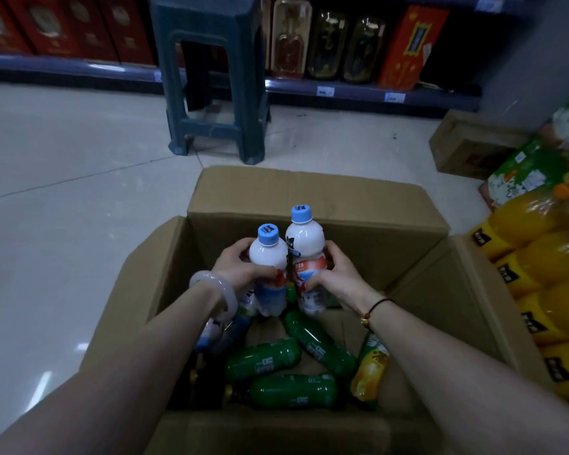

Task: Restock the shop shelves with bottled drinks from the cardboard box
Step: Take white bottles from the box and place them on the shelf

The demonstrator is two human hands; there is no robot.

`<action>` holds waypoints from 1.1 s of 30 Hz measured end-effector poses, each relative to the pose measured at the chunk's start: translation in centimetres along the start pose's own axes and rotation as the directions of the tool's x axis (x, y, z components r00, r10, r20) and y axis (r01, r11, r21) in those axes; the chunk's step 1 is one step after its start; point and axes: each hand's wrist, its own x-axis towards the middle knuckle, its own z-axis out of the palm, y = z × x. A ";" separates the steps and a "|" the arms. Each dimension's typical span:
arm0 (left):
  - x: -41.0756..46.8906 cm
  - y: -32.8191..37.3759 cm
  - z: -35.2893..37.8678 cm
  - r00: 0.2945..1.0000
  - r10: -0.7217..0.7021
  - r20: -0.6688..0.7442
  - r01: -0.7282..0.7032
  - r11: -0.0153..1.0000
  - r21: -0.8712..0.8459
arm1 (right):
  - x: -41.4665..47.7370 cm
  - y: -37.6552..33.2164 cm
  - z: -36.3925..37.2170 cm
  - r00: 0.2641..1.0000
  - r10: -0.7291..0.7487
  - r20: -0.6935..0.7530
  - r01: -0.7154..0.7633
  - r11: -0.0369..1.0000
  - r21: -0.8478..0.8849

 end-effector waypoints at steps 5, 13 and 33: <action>-5.0 9.5 1.0 0.998 0.054 0.029 -0.054 0.999 -0.005 | -5.7 -8.2 -2.7 0.999 -0.037 -0.021 0.040 0.983 0.181; -15.0 31.5 2.5 0.977 0.168 0.133 -0.170 0.985 0.005 | -17.4 -27.6 -10.3 0.989 -0.119 -0.082 0.135 0.966 0.219; -38.2 77.8 10.8 0.787 0.482 0.384 -0.514 0.857 -0.023 | -45.1 -67.3 -28.9 0.799 -0.383 -0.463 0.513 0.836 0.195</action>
